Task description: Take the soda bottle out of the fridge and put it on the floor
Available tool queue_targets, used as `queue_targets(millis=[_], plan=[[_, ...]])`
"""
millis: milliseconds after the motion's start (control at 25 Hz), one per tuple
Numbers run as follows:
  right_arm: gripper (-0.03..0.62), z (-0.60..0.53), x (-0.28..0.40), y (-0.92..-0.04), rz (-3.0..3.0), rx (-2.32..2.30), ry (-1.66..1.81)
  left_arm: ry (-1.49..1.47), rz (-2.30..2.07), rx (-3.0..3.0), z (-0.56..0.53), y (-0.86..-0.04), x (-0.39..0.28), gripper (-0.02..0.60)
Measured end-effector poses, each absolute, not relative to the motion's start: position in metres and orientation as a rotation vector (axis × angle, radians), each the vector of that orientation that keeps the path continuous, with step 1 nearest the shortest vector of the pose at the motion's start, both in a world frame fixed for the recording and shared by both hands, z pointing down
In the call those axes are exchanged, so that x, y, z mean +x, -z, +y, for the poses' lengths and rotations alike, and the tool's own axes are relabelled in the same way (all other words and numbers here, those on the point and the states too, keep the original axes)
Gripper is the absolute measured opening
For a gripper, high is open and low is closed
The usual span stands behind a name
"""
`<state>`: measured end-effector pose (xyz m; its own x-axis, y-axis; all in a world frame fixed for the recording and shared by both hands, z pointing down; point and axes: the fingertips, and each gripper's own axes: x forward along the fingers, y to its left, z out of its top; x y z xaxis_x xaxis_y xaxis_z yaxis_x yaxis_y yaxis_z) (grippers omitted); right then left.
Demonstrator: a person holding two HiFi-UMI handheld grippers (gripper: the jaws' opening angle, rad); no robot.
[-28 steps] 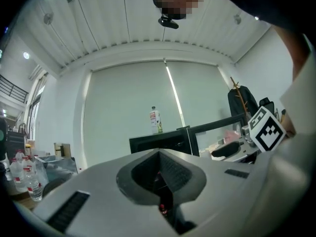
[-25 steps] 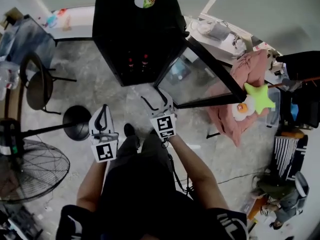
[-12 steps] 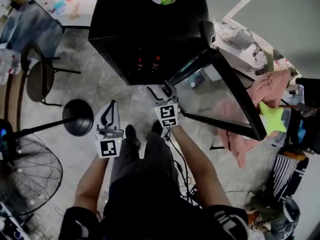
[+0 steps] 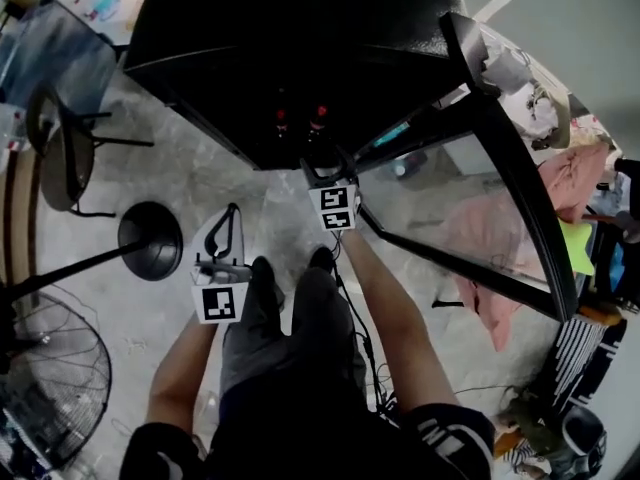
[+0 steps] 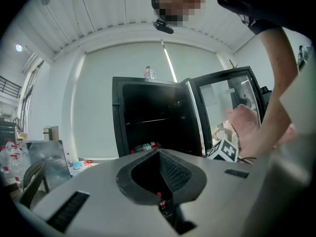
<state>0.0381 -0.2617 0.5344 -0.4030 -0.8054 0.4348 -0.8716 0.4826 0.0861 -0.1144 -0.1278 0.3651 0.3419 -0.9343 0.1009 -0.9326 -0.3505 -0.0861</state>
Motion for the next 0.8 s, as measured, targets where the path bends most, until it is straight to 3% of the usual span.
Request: queue_targets(millis=[800], plan=[[0.318,-0.355,0.056,-0.695,-2.178,1.565,-0.301,0.245,1.732,-2.566,-0.142,-0.471,-0.131,0.023]])
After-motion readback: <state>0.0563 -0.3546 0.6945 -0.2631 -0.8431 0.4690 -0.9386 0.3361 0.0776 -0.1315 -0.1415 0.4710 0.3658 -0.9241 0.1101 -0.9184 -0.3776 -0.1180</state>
